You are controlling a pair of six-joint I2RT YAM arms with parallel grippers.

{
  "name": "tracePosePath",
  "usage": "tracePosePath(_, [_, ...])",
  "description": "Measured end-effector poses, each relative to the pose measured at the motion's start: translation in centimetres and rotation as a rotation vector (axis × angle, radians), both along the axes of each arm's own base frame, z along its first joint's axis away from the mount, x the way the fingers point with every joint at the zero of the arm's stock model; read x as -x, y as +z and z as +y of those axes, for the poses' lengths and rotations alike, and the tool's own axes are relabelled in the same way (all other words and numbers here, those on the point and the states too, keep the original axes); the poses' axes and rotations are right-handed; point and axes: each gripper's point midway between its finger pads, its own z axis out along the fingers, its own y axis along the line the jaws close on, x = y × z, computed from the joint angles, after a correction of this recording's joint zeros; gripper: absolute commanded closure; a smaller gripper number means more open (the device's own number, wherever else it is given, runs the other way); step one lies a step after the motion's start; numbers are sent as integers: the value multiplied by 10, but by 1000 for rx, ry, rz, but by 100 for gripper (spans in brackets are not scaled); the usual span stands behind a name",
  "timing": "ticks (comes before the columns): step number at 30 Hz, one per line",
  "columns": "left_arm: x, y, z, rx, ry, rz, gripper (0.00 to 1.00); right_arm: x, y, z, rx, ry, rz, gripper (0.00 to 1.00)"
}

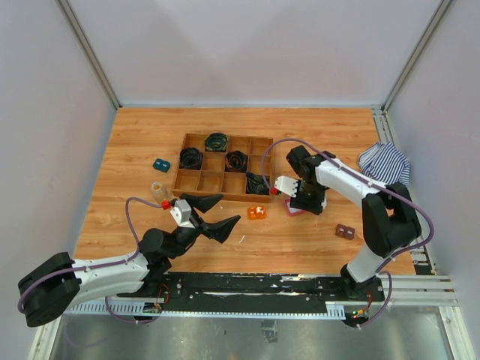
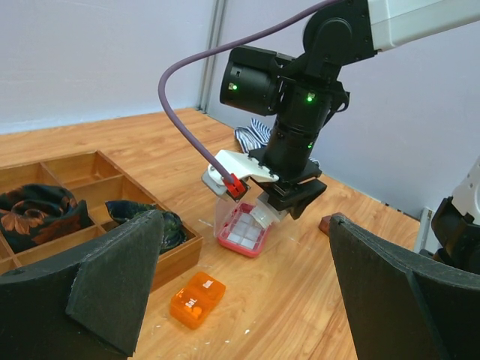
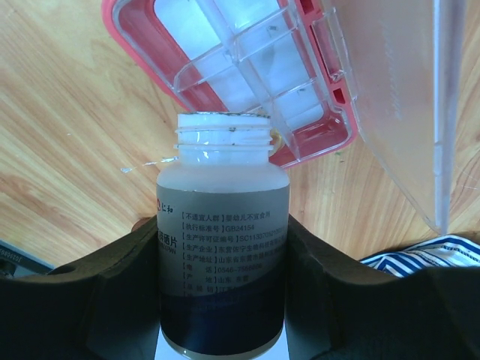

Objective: Sort the pills into containers
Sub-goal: Pour the pill from the pill bottle.

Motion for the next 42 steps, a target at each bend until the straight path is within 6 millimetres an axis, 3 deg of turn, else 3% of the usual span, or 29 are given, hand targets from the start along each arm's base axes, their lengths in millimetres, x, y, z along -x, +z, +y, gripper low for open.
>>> tracePosePath(42, [0,-5,-2,-23,-4,-1,1,-4,4,2,-16,-22,-41,99])
